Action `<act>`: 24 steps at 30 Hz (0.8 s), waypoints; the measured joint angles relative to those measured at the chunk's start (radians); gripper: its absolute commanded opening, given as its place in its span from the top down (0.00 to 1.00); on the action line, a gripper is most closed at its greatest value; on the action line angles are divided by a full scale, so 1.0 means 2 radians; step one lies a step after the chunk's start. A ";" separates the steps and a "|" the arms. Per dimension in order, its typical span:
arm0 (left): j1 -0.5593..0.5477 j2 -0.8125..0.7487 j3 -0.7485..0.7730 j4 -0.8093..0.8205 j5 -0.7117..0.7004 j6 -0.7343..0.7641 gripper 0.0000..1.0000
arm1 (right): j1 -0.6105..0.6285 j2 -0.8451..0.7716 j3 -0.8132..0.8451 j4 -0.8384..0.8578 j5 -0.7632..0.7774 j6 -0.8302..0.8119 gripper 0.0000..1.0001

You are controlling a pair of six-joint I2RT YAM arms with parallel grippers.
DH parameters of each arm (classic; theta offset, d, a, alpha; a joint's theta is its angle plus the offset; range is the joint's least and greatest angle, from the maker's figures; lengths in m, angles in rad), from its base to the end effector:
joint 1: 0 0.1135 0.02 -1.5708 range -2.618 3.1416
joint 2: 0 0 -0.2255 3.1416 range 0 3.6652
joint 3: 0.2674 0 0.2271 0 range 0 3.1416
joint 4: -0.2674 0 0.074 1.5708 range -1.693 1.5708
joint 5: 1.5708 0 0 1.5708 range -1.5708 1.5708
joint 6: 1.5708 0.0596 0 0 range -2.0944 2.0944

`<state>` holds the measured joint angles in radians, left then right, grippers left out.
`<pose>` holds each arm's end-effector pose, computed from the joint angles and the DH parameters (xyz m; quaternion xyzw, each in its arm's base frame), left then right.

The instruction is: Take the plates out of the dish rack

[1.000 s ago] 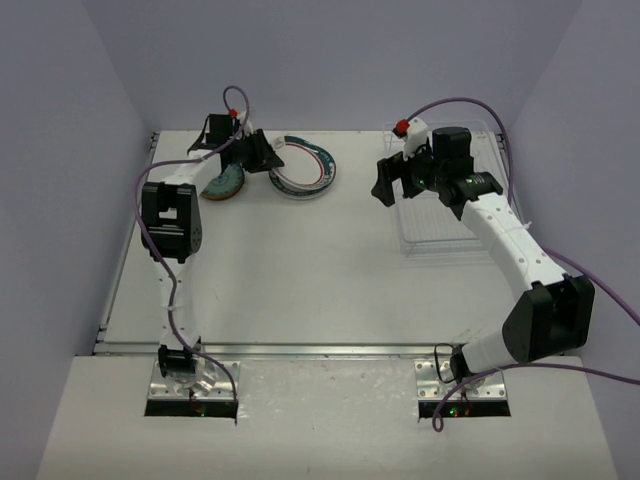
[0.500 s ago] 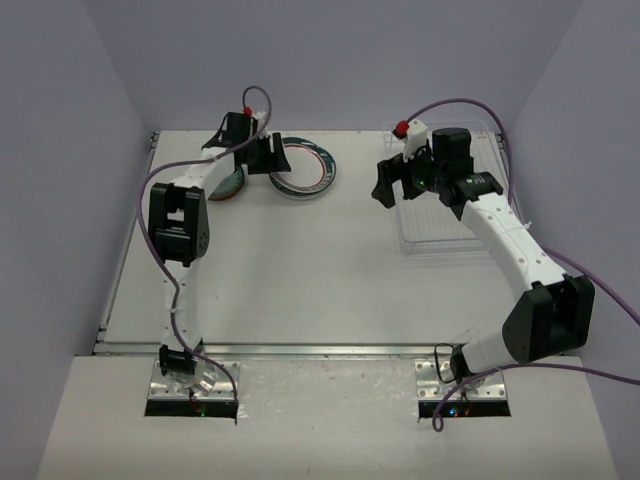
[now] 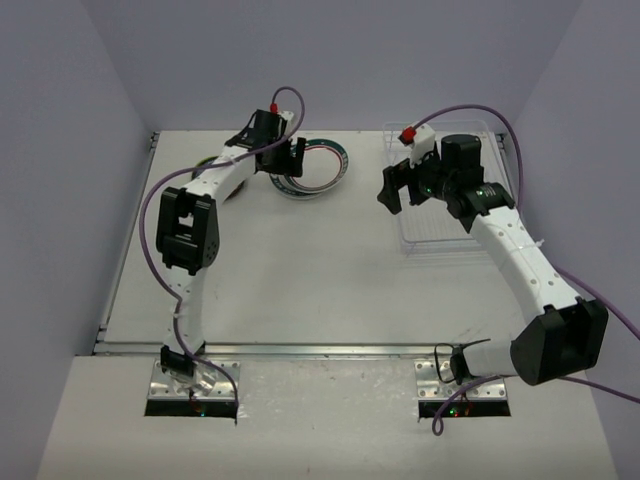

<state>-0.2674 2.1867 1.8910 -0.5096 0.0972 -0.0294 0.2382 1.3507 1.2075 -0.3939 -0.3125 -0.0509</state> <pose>0.4514 -0.1297 0.1950 0.1280 0.9178 -0.0997 0.3623 0.2954 0.0906 0.2948 -0.1998 0.8388 0.1803 0.4733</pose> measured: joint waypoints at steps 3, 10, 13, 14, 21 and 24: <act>0.011 -0.014 -0.003 -0.005 -0.019 0.002 0.19 | 0.000 -0.003 -0.009 0.000 0.001 -0.001 0.01; 0.040 -0.105 -0.056 0.019 -0.046 0.001 0.19 | 0.000 -0.005 -0.025 0.004 0.004 -0.001 0.01; 0.047 -0.162 -0.101 0.041 -0.060 0.002 0.00 | 0.000 -0.011 -0.034 0.009 0.009 0.002 0.01; 0.047 -0.183 -0.122 0.053 -0.066 0.001 0.00 | 0.000 -0.013 -0.038 0.011 0.012 0.004 0.01; 0.046 -0.330 -0.256 0.076 -0.061 0.020 0.00 | 0.000 -0.045 -0.089 0.030 0.042 0.037 0.01; 0.046 -0.388 -0.315 0.082 -0.059 0.034 0.00 | 0.000 -0.071 -0.141 0.043 0.065 0.043 0.01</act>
<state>-0.1756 1.4109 1.2607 -0.3450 -0.0208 0.0390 0.2382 1.2094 0.9264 -0.3089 -0.1834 0.0354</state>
